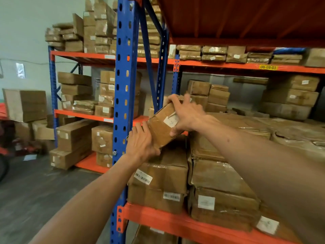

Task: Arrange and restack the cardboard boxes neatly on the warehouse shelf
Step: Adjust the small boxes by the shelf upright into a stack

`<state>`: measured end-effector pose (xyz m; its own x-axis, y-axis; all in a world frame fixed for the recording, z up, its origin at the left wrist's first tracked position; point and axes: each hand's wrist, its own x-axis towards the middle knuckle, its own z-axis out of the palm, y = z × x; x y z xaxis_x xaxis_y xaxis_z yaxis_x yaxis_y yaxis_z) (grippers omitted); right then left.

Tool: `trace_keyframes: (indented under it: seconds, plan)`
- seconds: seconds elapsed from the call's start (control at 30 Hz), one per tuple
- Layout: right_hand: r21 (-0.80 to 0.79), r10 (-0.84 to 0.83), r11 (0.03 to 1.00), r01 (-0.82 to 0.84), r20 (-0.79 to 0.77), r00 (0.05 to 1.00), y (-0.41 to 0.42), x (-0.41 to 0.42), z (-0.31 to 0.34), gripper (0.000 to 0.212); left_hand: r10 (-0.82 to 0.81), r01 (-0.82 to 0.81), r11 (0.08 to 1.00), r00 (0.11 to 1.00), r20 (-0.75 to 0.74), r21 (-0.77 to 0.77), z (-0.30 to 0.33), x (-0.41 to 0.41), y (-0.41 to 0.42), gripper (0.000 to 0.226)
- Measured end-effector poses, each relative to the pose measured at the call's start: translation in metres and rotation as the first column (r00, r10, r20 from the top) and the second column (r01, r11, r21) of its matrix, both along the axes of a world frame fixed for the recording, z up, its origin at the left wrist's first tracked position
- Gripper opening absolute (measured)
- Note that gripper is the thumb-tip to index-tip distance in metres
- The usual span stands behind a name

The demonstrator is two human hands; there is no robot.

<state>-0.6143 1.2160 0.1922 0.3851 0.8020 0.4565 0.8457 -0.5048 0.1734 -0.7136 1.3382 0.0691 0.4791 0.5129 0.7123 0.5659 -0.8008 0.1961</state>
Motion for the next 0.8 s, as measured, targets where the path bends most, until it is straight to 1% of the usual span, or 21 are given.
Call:
trace_keyframes:
  seconds: [0.1,0.17,0.2,0.3,0.4,0.43,0.5,0.53,0.57,0.6,0.67,0.7,0.77,0.8]
  plan:
    - [0.151,0.049,0.988,-0.028,-0.135,0.990,-0.019,0.019,-0.012,0.110,0.047,-0.028,0.983,0.994,-0.102,0.182,0.016,-0.002,-0.001,0.109]
    - [0.177,0.080,0.983,-0.048,-0.180,0.980,-0.023,0.026,-0.013,0.109,0.067,-0.024,0.967,0.985,-0.158,0.255,0.022,-0.004,-0.001,0.109]
    - [0.176,0.085,0.983,-0.051,-0.191,0.978,-0.023,0.029,-0.013,0.109,0.080,-0.030,0.965,0.979,-0.185,0.261,0.023,-0.005,-0.002,0.109]
    - [0.188,0.098,0.980,-0.065,-0.170,0.981,-0.021,0.031,-0.011,0.110,0.093,-0.035,0.969,0.968,-0.231,0.245,0.029,-0.002,0.000,0.114]
    - [0.226,0.111,0.971,-0.072,-0.166,0.980,-0.018,0.035,-0.018,0.115,0.024,0.028,0.985,0.956,-0.293,0.172,0.040,0.003,0.006,0.120]
    - [0.245,0.137,0.965,-0.091,-0.175,0.975,-0.019,0.038,-0.022,0.121,0.018,0.027,0.989,0.952,-0.306,0.143,0.042,0.005,0.006,0.124]
    - [0.272,0.195,0.953,-0.131,-0.223,0.955,-0.025,0.051,-0.035,0.140,0.040,-0.004,0.993,0.948,-0.317,0.114,0.041,0.009,0.003,0.131]
    - [0.261,0.188,0.957,-0.125,-0.231,0.955,-0.031,0.058,-0.042,0.148,0.046,-0.013,0.994,0.948,-0.315,0.107,0.038,0.010,0.002,0.132]
    - [0.252,0.147,0.964,-0.088,-0.222,0.964,-0.035,0.065,-0.051,0.153,0.045,-0.012,0.994,0.950,-0.309,0.106,0.035,0.011,0.002,0.132]
    - [0.259,0.075,0.966,-0.017,-0.214,0.974,-0.036,0.072,-0.058,0.153,0.040,-0.007,0.994,0.953,-0.302,0.110,0.033,0.012,0.002,0.132]
    - [0.273,-0.084,0.952,0.137,-0.197,0.977,-0.034,0.080,-0.068,0.140,0.045,-0.007,0.992,0.953,-0.299,0.126,0.033,0.012,0.005,0.133]
    - [0.252,-0.143,0.950,0.184,-0.174,0.974,-0.029,0.084,-0.069,0.126,0.051,-0.011,0.991,0.953,-0.299,0.133,0.033,0.012,0.006,0.134]
    - [0.183,-0.189,0.959,0.215,-0.148,0.971,-0.026,0.090,-0.062,0.090,0.056,-0.011,0.989,0.950,-0.308,0.146,0.032,0.010,0.007,0.134]
    - [0.155,-0.191,0.964,0.216,-0.160,0.968,-0.028,0.092,-0.058,0.081,0.053,-0.002,0.987,0.947,-0.318,0.159,0.031,0.008,0.008,0.134]
